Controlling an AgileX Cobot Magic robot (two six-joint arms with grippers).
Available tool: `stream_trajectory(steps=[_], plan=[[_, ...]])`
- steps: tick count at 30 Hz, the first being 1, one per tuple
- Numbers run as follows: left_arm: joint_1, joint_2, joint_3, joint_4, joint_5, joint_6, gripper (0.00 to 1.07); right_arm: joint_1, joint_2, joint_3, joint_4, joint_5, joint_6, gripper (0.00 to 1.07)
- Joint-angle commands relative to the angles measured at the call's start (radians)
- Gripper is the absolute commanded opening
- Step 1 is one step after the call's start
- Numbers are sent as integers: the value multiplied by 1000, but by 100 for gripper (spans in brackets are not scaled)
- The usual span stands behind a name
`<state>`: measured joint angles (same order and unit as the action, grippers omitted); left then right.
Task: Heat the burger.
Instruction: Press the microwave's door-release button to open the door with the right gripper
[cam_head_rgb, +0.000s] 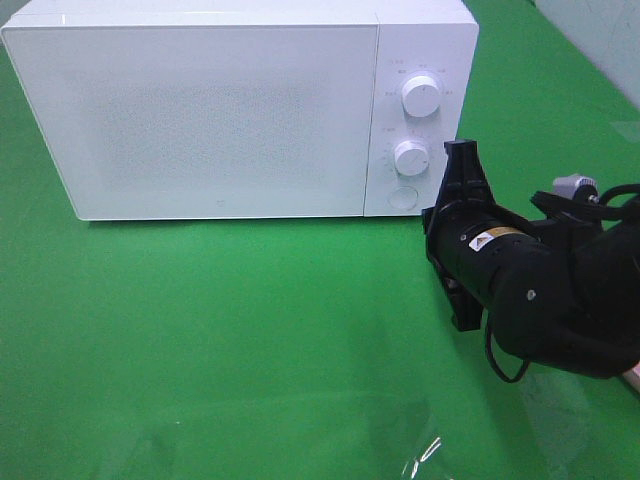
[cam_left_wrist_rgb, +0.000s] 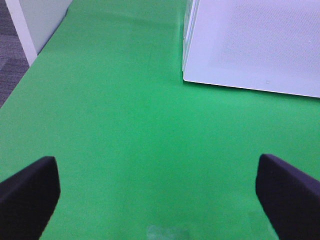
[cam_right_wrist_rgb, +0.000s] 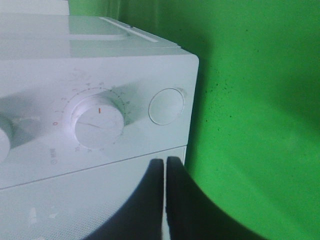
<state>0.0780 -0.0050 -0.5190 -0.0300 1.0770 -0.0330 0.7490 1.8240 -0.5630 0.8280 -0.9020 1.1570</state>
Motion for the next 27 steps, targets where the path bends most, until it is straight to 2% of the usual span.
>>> stream_trajectory(steps=[1,7,16,27], plan=[[2,-22,3,-8,-10,-1,99,-24,20,-28,-36,23,49,0],[2,-22,3,-8,-10,0,99,-74,78,-93,-102,34,107,0],[2,-22,3,-8,-10,0,99,-118,135,-163,-118,56,153,0],[2,-22,3,-8,-10,0,99,-123,241,-253,-108,49,205,0]])
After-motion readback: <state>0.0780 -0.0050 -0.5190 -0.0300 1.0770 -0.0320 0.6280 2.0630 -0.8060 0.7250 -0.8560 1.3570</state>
